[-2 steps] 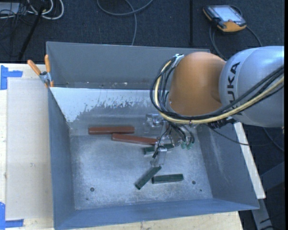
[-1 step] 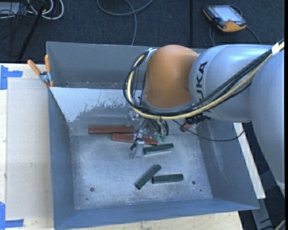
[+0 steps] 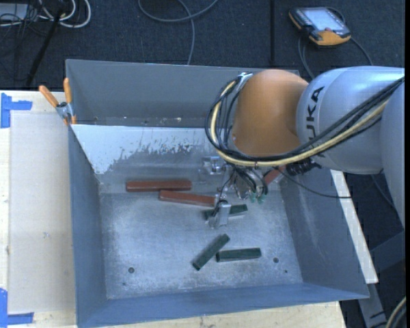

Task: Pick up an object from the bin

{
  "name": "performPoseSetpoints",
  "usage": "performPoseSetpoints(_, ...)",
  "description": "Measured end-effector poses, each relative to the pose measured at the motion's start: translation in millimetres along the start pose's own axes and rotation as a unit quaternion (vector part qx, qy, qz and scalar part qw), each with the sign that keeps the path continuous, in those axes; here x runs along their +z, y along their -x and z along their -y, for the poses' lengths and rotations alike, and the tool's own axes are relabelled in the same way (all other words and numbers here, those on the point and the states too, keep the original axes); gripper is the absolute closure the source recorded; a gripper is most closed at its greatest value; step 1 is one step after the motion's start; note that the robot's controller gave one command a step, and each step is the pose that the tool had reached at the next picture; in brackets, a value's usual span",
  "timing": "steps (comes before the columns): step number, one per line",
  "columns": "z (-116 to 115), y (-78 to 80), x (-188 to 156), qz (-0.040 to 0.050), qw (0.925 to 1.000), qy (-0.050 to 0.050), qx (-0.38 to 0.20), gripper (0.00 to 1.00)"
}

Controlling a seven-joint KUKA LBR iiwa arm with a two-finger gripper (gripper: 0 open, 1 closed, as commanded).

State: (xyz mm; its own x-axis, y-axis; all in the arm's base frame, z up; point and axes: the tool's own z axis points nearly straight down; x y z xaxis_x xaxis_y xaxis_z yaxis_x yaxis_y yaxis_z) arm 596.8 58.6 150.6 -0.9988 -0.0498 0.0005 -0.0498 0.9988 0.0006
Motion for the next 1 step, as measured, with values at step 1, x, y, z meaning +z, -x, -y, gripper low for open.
performPoseSetpoints(1, 41.3, 2.9, 54.0, 0.0011, 0.9950, 0.000, 0.100, 0.00)
